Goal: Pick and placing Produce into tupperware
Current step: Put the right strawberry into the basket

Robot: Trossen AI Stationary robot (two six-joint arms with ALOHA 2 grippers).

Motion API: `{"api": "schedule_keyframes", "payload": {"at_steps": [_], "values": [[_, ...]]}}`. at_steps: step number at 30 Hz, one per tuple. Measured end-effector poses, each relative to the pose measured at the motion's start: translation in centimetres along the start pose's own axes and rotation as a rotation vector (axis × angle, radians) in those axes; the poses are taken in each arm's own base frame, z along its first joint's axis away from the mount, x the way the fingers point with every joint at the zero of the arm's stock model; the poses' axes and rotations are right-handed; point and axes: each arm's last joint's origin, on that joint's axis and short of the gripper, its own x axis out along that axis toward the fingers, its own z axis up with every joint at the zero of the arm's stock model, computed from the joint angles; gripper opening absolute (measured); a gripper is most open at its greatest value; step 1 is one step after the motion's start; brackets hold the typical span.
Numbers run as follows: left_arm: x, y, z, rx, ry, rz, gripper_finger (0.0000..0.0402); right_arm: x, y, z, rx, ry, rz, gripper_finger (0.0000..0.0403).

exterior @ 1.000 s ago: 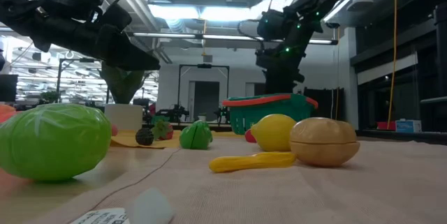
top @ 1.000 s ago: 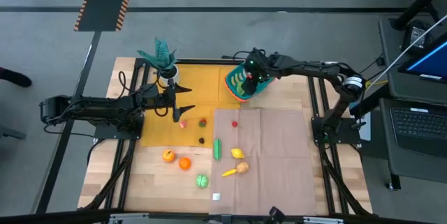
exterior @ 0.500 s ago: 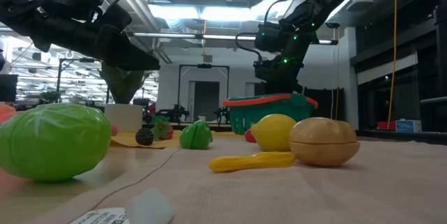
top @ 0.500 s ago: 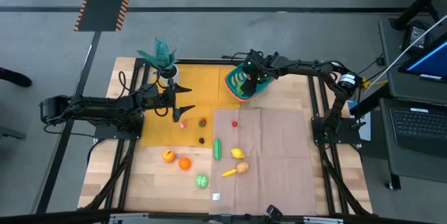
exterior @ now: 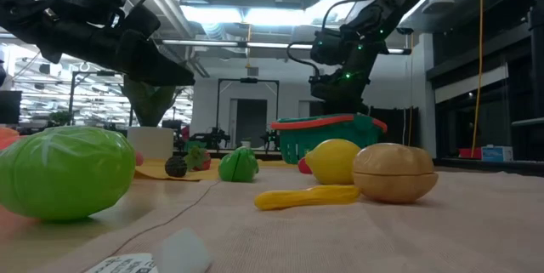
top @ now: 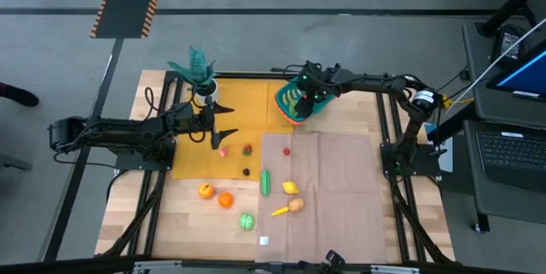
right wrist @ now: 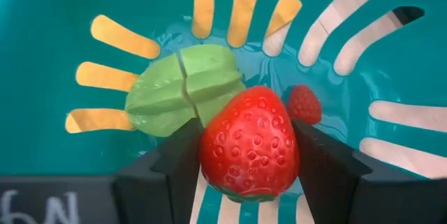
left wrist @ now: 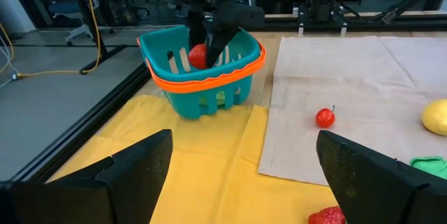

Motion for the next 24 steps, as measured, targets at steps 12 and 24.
{"api": "schedule_keyframes", "payload": {"at_steps": [12,24], "values": [[0.0,0.0,0.0,0.0,0.002,0.0,0.0348,1.7,0.1,0.4,0.0,-0.028,0.024,0.0199],[0.0,0.0,0.0,0.0,0.002,0.0,0.0348,1.7,0.1,0.4,-0.02,-0.03,0.029,0.0271]]}}
